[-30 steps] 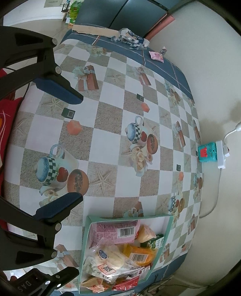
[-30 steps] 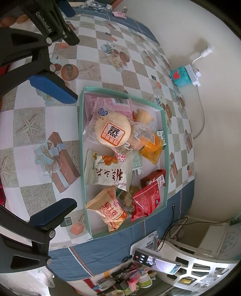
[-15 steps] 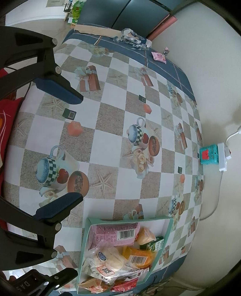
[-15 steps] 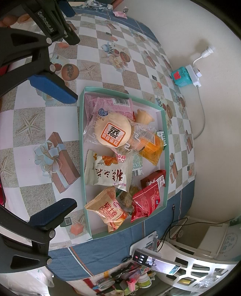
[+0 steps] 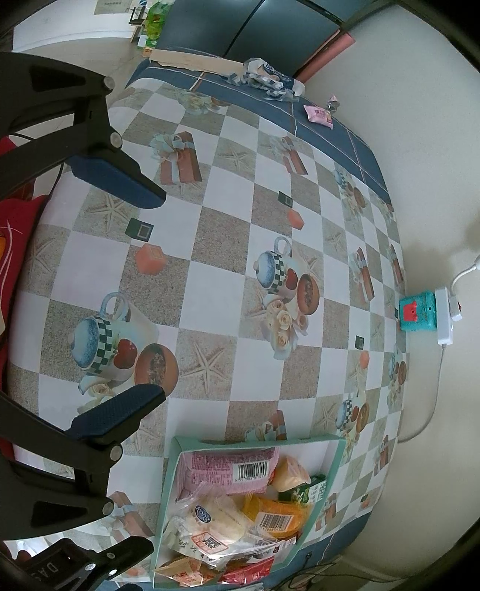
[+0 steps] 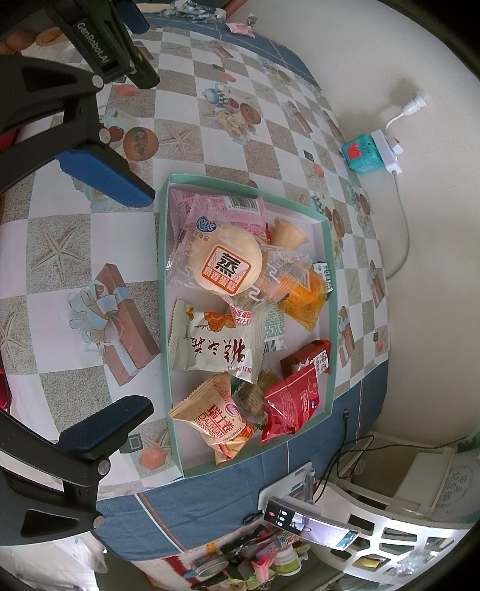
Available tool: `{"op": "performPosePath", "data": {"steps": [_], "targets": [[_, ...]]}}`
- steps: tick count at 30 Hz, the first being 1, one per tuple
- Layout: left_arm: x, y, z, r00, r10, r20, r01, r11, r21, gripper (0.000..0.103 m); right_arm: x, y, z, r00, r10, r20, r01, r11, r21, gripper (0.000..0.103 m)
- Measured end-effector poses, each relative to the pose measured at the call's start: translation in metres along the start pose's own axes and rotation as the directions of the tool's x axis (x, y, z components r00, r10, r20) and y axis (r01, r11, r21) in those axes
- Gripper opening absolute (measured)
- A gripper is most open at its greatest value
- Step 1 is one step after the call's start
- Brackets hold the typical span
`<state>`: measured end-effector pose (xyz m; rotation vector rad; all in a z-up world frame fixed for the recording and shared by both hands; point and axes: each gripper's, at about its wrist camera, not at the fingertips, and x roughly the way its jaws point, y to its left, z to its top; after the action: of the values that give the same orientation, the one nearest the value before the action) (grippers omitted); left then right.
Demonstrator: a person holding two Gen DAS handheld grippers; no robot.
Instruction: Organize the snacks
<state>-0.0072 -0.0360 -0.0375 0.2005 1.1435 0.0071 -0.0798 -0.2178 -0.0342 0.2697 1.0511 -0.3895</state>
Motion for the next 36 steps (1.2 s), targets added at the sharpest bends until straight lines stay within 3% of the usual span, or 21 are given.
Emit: {"op": "performPosePath", "data": {"steps": [36], "targets": [[0.0023,0.0019,-0.0013,1.0,0.003,-0.006,-0.004,1.0,-0.006,0.096,0.0002,0.0003,0.0002,1.0,-0.001,-0.002,0.001,1.0,-0.001,0.103]]}}
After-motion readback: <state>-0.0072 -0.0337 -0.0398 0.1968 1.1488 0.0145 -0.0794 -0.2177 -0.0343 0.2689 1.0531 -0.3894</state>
